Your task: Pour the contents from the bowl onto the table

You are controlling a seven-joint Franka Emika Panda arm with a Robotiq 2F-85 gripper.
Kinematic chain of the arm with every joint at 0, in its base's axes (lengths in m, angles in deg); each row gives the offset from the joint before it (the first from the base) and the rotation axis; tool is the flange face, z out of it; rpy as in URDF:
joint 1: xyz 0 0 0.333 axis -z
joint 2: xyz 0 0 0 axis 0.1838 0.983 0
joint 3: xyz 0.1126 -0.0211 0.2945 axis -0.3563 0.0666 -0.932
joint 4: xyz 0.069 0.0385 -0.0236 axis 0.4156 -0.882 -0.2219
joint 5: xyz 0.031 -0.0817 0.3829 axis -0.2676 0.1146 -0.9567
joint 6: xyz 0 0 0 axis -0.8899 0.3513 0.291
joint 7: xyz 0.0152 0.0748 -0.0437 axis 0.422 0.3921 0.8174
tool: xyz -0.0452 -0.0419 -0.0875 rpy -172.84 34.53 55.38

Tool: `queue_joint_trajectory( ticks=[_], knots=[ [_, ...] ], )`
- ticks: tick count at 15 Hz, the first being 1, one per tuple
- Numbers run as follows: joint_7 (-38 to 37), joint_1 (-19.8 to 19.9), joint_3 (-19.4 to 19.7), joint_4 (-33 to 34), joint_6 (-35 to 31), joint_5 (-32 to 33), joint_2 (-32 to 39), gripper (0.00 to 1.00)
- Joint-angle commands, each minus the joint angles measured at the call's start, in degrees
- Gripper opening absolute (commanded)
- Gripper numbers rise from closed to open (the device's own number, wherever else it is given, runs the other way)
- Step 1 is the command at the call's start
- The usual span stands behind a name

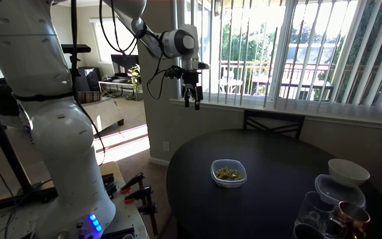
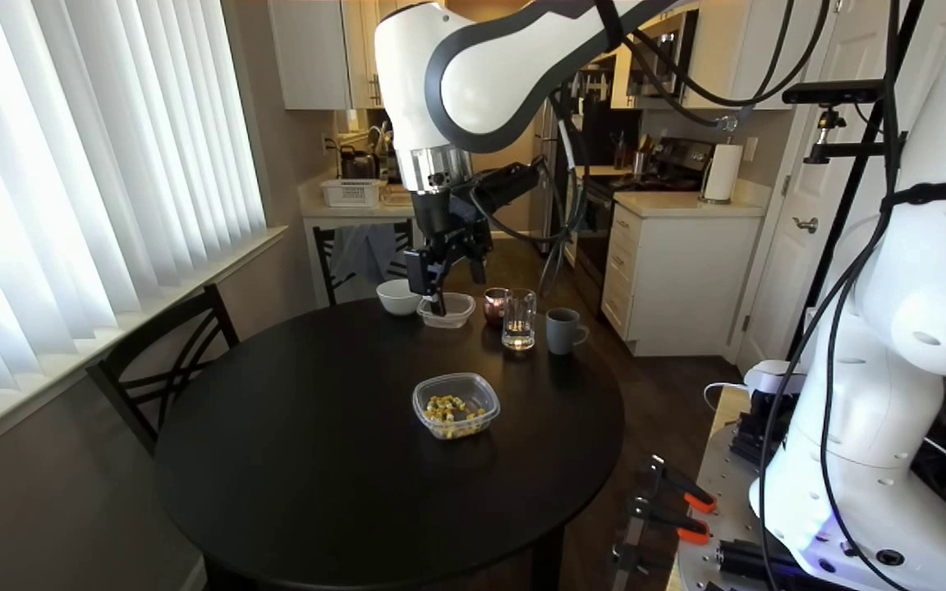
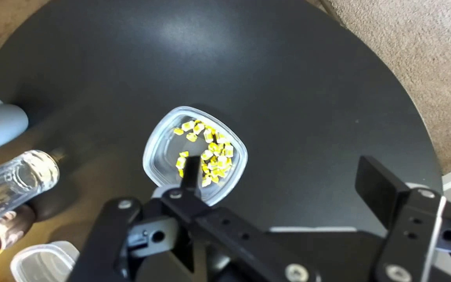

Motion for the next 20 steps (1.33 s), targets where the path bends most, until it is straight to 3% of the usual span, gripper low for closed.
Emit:
queue_joint_trajectory(
  ticks=[1, 6, 10, 14, 20],
  knots=[
    [5.83, -1.13, -0.83, -3.72, -7.76, 3.75, 0.49, 1.00],
    [17.84, 1.32, 2.90, -5.51, -20.91, 13.77, 7.80, 1.00],
    [31.04, 3.59, 6.22, -4.54, -27.28, 15.69, 15.46, 1.00],
    [38.00, 4.07, 7.52, -4.01, -26.65, 15.63, 22.68, 1.00],
    [37.29, 2.59, 10.13, 1.40, -25.28, 18.87, 31.32, 1.00]
  ],
)
